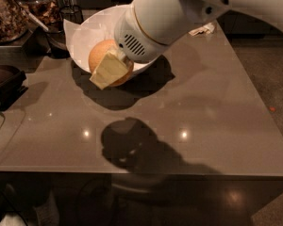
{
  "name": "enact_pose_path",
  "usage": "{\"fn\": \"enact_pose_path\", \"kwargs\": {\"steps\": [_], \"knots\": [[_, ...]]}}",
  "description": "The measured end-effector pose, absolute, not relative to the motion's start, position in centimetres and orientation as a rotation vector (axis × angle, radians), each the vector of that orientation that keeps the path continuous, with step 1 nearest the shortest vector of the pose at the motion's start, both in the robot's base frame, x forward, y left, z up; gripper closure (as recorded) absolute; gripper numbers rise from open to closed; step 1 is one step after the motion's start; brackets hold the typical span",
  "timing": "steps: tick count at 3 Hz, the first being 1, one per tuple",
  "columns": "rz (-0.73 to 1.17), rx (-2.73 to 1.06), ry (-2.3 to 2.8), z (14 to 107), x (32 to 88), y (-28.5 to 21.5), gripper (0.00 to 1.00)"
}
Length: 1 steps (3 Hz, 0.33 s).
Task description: Pick orange from white bowl
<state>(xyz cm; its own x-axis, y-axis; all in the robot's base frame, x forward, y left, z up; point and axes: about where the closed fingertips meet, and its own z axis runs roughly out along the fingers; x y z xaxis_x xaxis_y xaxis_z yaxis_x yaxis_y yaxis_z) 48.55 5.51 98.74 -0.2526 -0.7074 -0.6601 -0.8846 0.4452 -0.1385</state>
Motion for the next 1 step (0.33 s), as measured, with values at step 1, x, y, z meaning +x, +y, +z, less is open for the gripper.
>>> {"fn": "enact_pose_path", "kwargs": {"steps": [1], "knots": [[0.335, -1.33, 2.035, 98.72, 48.32, 5.39, 1.0]]}}
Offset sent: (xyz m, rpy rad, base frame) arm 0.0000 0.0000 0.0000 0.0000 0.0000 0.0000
